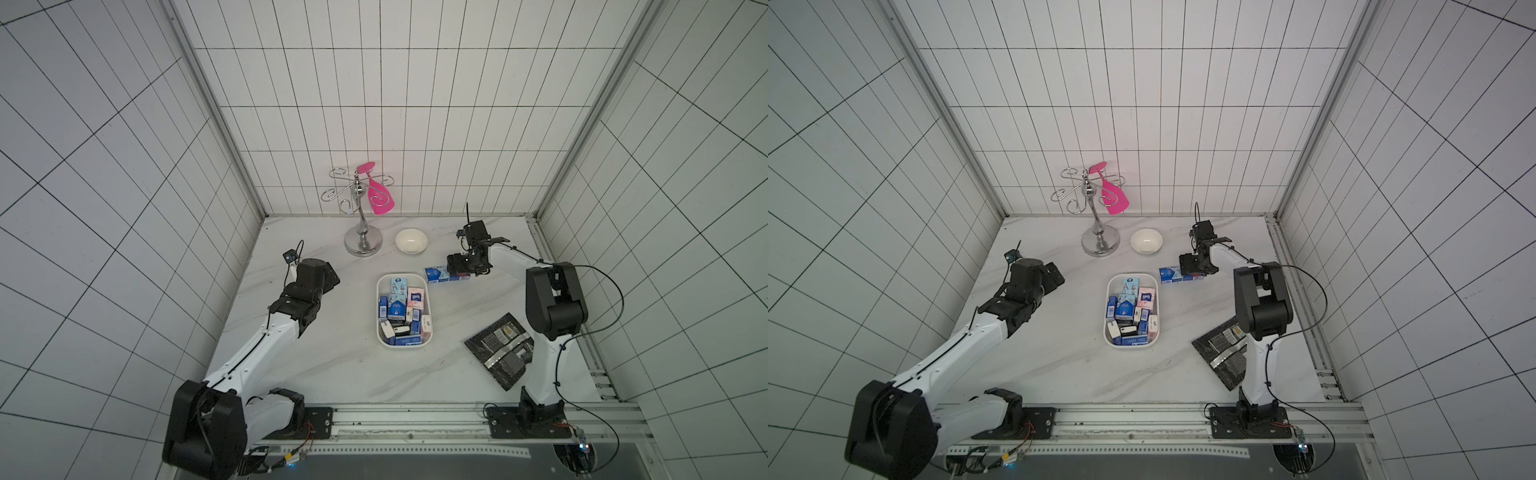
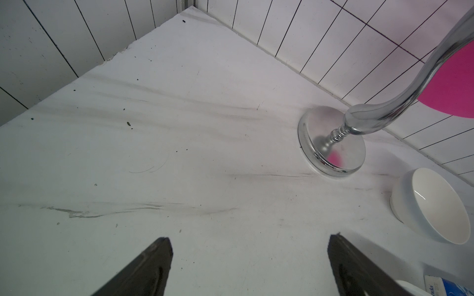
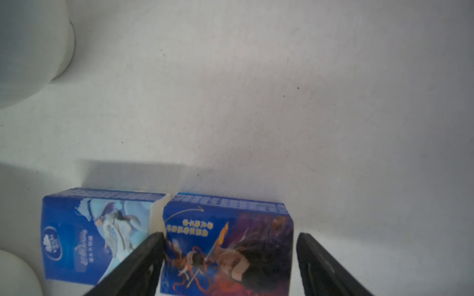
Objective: Take the pocket tissues out of the storage box
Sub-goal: Place the pocket tissues at the center of the board, then pick up the pocket tissues from the storage box.
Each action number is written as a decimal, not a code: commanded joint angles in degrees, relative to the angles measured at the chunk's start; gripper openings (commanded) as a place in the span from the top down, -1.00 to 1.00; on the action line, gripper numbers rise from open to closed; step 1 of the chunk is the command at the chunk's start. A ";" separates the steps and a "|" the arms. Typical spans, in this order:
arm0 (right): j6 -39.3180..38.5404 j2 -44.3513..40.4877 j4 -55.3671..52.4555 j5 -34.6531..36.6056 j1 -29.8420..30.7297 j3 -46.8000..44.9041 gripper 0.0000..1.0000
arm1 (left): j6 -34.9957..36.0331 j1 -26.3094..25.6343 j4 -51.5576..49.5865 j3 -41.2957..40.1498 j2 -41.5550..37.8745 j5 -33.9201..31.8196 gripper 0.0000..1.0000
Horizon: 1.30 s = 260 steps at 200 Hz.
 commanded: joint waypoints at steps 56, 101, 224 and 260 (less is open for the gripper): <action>0.38 -16.11 -1.84 9.54 13.40 -4.83 -0.75 | 1.26 -1.23 1.61 0.04 0.90 -0.18 -0.95; 4.85 -20.20 1.31 5.91 25.57 -7.69 -0.69 | 0.90 -1.54 1.21 0.42 1.62 -1.91 -0.97; 10.47 -12.76 4.00 8.46 41.90 -5.16 -0.15 | -0.24 -0.66 0.15 0.27 0.53 -5.16 -0.97; 11.26 -10.16 3.98 10.04 41.97 -3.63 -0.10 | 0.00 -0.57 0.21 0.15 -0.49 -5.16 -0.97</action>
